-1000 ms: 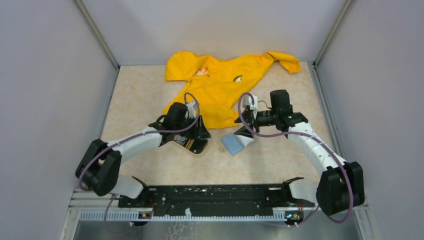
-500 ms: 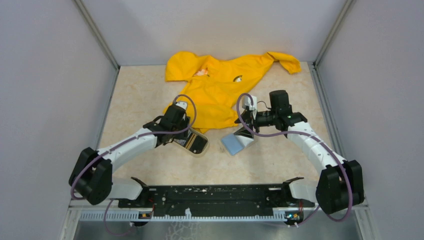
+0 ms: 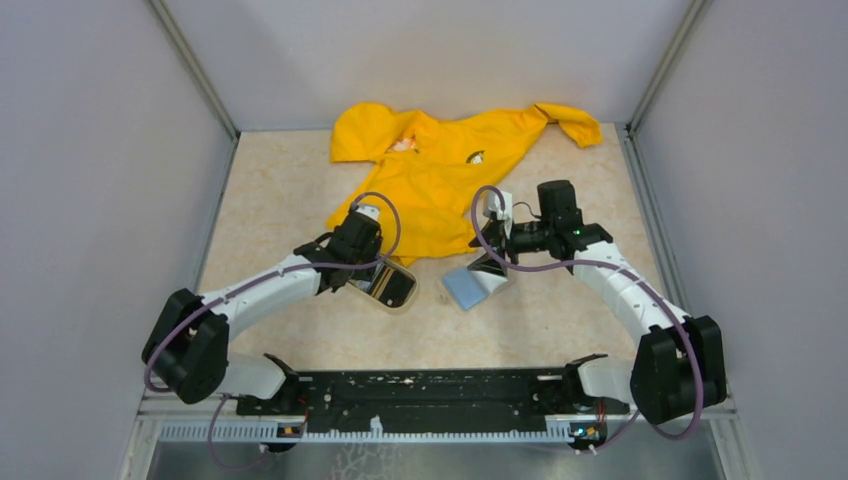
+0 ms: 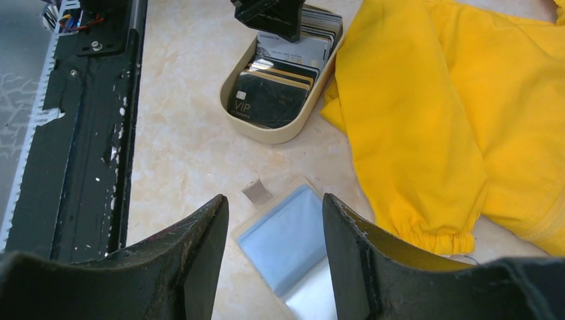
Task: Put the credit cards into the card holder
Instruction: Move the storage box to the center of the board.
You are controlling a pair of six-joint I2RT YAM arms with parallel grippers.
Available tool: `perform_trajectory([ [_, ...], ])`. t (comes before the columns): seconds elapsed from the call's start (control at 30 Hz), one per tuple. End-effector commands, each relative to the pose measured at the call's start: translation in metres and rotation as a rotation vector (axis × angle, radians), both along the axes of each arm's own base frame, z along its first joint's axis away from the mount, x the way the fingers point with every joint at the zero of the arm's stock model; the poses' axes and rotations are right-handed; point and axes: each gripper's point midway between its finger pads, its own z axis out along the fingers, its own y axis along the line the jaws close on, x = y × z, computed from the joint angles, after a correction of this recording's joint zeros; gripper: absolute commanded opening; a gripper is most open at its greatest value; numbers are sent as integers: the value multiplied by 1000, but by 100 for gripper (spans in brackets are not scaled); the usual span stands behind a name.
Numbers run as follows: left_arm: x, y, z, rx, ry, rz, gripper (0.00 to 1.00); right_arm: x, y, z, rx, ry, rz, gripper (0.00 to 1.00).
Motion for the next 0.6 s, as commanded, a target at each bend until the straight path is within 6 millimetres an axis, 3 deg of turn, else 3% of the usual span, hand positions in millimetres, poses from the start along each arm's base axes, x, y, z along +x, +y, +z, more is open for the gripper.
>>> perform_trajectory([
  [0.0, -2, 0, 12, -23, -52, -41, 67, 1, 2, 5, 12, -28, 20, 54],
  [0.1, -1, 8, 14, -26, -62, -5, 83, 1, 2, 5, 13, -27, 21, 54],
  [0.2, 1, -2, 18, -123, -44, -36, 87, 1, 3, 5, 14, -23, 22, 54],
  [0.4, 7, -8, 26, -270, -35, -71, 84, 1, 3, 5, 16, -20, 24, 54],
  [0.57, 9, 1, 11, -240, 5, -19, 74, -1, 4, 5, 23, -15, 30, 54],
])
